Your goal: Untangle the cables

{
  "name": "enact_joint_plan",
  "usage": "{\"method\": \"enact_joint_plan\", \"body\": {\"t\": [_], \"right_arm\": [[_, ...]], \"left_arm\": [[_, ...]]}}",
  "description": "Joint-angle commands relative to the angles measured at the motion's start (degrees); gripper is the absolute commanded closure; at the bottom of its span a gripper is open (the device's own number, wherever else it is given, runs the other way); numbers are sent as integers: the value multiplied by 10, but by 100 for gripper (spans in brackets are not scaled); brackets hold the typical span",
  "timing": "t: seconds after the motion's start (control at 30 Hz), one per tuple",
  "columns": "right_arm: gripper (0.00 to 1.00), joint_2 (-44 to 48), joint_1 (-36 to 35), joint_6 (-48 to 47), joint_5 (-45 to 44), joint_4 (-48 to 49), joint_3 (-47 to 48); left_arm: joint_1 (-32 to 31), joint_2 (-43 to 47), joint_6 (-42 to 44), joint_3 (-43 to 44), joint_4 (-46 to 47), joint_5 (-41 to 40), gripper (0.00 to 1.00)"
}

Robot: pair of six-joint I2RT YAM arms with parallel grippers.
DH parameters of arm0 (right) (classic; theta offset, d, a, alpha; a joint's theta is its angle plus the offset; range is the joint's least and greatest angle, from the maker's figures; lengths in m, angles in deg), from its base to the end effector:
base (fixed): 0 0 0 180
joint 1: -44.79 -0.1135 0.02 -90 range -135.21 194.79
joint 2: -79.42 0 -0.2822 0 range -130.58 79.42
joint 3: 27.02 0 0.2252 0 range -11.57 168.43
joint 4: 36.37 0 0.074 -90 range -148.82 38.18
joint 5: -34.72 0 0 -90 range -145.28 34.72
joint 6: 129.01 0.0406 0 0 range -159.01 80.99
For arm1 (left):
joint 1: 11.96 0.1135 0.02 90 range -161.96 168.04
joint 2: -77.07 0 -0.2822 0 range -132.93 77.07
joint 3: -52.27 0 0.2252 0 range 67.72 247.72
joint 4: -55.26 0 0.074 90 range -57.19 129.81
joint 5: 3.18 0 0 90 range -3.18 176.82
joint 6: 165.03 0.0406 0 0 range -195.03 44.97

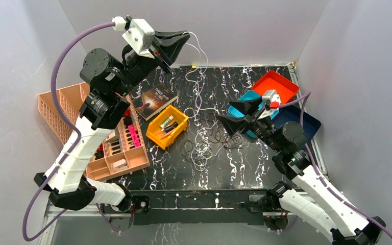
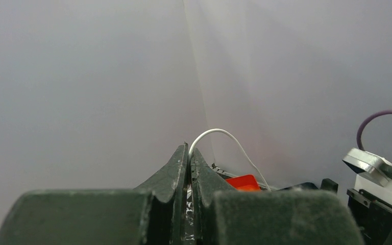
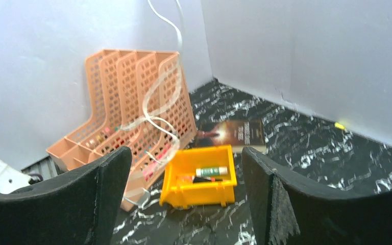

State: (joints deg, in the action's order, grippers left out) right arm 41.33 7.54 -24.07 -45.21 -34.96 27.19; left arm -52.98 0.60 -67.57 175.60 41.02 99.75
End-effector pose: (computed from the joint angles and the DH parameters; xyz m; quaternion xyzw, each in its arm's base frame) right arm 0.0936 0.0801 0.3844 -0.1834 0.5640 0.4000 0.6988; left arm 0.1477 -0.1405 0.6134 0.2859 0.3944 -0.3034 0.8189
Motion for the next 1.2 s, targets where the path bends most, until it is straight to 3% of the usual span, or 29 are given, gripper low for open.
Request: {"method": "enact_joint_plan", "body": {"t": [0.0, 0.63, 1.17], "right_arm": [[12, -30, -2, 29, 20, 116, 43], [12, -177, -2, 28, 102, 195, 125], [17, -282, -2, 81, 108, 307, 148]], "left_arm": [[-2, 28, -11, -7, 21, 21, 100], [-2, 21, -25, -10, 24, 46, 100], [-2, 29, -52, -28, 41, 63, 100]]}}
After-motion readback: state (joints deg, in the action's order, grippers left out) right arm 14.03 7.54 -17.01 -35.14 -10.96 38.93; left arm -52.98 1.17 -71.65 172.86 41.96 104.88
